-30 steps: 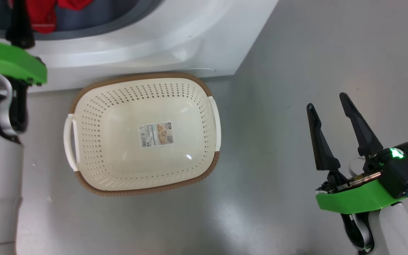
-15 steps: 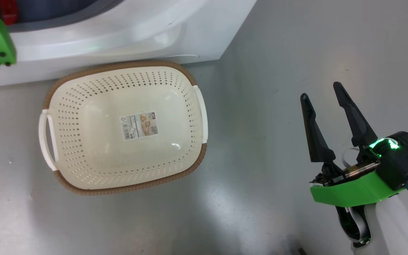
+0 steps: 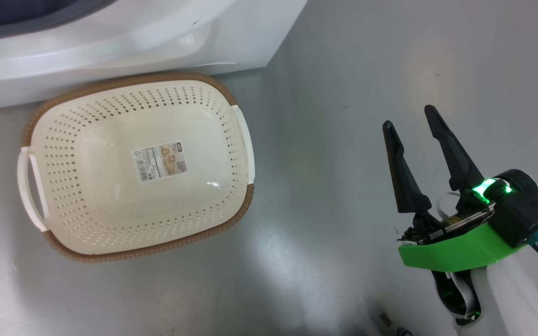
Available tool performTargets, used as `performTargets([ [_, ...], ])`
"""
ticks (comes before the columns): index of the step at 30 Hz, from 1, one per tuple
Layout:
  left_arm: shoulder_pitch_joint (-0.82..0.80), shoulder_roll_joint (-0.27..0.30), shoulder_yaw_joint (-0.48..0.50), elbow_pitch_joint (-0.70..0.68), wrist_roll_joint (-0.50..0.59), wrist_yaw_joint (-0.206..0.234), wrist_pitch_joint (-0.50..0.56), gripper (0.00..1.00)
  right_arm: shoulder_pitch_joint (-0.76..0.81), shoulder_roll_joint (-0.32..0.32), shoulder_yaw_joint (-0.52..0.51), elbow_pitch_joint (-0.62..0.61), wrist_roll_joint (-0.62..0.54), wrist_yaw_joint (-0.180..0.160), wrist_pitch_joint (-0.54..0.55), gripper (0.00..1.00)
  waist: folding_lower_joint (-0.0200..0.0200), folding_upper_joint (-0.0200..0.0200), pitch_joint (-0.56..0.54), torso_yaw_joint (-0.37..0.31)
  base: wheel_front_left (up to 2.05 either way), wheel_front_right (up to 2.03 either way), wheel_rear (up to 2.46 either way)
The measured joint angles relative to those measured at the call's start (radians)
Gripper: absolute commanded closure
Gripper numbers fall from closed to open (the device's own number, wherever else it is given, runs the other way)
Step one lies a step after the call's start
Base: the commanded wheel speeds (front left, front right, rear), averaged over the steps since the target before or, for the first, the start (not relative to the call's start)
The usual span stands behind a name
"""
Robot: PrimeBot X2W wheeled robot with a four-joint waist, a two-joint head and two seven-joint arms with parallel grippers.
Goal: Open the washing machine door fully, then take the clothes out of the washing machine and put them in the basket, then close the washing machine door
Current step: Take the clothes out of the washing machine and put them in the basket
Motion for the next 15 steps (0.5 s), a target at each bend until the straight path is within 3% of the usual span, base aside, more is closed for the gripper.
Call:
performTargets([
  [8,-0.038,0.023,-0.009,0.036,0.007,0.013,0.042,0.0,-0.01,0.0,0.009,0.002,0.014,0.0,0.0,0.0,0.0,0.0,0.013,-0.024,0.0,0.0,0.0],
  [9,-0.041,0.023,-0.009,0.039,0.007,0.013,0.046,0.2,-0.01,0.0,0.009,0.002,0.014,0.0,0.0,0.0,0.0,0.0,0.013,-0.025,0.0,0.0,0.0],
  [11,-0.045,0.023,-0.009,0.044,0.0,0.011,0.052,1.0,-0.01,0.0,0.007,0.003,0.014,0.0,0.0,0.0,0.0,0.0,0.012,-0.026,0.0,0.0,0.0],
  [15,-0.045,0.016,-0.01,0.051,-0.012,0.006,0.064,1.0,-0.01,0.0,0.007,0.004,0.015,0.0,0.0,0.0,0.0,0.0,0.009,-0.025,0.0,0.0,0.0],
])
